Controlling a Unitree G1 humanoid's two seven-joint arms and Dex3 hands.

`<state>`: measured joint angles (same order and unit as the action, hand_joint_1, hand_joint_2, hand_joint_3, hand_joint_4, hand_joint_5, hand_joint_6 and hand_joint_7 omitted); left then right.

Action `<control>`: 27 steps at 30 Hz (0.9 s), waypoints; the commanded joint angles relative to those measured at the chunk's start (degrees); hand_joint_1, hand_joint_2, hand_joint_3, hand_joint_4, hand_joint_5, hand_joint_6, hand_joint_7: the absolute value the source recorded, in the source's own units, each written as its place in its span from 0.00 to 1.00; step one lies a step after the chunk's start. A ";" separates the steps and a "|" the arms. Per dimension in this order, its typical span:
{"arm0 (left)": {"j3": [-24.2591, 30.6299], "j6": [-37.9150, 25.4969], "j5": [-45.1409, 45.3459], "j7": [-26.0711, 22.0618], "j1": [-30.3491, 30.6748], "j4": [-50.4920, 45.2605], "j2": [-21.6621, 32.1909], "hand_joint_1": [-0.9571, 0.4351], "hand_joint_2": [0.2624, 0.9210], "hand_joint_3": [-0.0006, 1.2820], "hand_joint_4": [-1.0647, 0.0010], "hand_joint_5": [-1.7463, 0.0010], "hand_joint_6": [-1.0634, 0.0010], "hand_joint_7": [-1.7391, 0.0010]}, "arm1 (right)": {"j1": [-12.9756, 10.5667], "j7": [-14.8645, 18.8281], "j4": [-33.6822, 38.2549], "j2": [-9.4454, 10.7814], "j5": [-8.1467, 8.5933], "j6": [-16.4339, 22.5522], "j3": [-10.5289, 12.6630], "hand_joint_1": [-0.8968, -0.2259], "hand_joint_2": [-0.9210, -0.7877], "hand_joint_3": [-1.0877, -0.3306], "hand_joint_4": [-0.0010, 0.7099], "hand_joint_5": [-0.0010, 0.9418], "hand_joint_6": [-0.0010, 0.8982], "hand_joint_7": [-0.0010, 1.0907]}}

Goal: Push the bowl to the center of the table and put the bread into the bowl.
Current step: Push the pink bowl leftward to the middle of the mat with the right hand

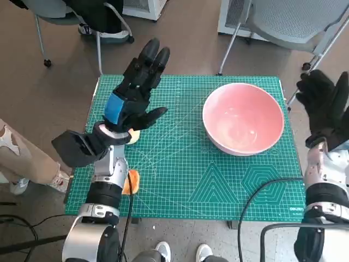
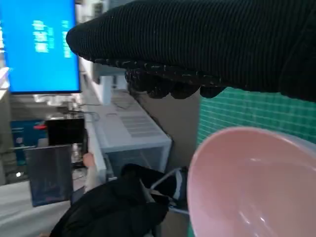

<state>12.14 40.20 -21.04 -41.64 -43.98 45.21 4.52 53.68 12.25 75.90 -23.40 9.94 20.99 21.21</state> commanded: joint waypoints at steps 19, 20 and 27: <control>0.06 0.93 0.46 0.80 0.72 -0.24 1.06 0.25 1.00 0.19 0.99 1.00 0.85 0.99 | -2.45 -0.54 0.74 4.01 -0.59 -2.41 1.39 0.40 0.00 0.47 0.25 0.01 0.34 0.07; 0.05 0.93 0.48 0.81 0.72 -0.22 1.06 0.25 1.00 0.19 0.99 1.00 0.85 0.99 | -2.43 -0.51 0.72 4.18 -0.67 -2.35 1.30 0.40 0.00 0.47 0.25 0.01 0.34 0.07; 0.02 0.83 0.50 0.83 0.69 -0.12 1.10 0.25 1.00 0.19 0.99 1.00 0.85 0.99 | -2.35 -0.35 0.52 5.28 -1.34 -1.75 0.98 0.40 0.00 0.46 0.25 0.01 0.34 0.06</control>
<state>12.19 40.62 -20.85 -40.92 -43.79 45.22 4.96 52.91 11.95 75.88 -19.28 8.87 19.86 22.31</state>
